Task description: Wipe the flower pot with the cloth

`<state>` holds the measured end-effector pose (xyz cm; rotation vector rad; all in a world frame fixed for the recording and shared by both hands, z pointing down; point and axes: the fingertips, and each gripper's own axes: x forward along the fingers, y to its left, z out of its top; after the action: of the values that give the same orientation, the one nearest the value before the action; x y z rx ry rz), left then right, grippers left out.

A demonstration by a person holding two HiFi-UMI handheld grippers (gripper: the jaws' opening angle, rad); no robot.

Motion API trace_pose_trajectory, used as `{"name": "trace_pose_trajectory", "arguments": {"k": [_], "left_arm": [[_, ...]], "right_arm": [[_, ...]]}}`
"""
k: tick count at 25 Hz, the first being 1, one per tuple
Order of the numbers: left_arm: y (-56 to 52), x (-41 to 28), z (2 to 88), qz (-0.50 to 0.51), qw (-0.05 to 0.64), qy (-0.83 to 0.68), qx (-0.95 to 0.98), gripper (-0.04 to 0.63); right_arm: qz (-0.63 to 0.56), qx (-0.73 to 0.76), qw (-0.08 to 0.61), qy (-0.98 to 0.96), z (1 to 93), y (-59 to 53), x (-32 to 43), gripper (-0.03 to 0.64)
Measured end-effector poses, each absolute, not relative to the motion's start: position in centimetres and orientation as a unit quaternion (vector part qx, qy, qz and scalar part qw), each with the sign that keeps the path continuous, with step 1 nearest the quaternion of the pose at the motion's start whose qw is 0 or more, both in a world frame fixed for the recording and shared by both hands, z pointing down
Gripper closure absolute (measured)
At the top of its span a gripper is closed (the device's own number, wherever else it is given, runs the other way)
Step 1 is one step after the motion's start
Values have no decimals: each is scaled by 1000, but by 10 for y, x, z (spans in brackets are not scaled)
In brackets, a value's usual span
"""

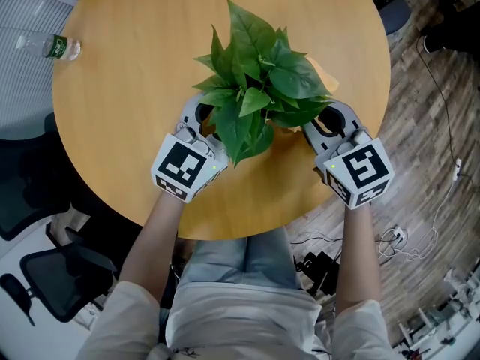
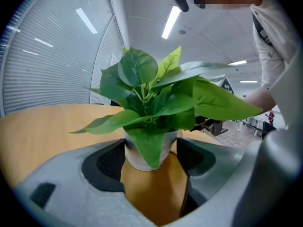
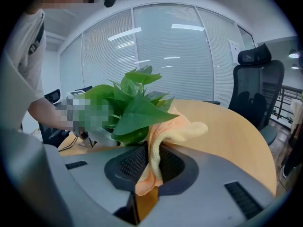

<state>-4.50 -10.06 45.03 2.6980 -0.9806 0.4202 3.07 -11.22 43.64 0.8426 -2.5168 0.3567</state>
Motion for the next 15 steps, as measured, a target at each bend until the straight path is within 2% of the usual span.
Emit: {"name": "trace_pose_trajectory", "arguments": {"k": [15], "left_arm": [[-99, -32, 449, 148, 144, -414, 886, 249]], "right_arm": [[142, 307, 224, -914, 438, -92, 38, 568]]}}
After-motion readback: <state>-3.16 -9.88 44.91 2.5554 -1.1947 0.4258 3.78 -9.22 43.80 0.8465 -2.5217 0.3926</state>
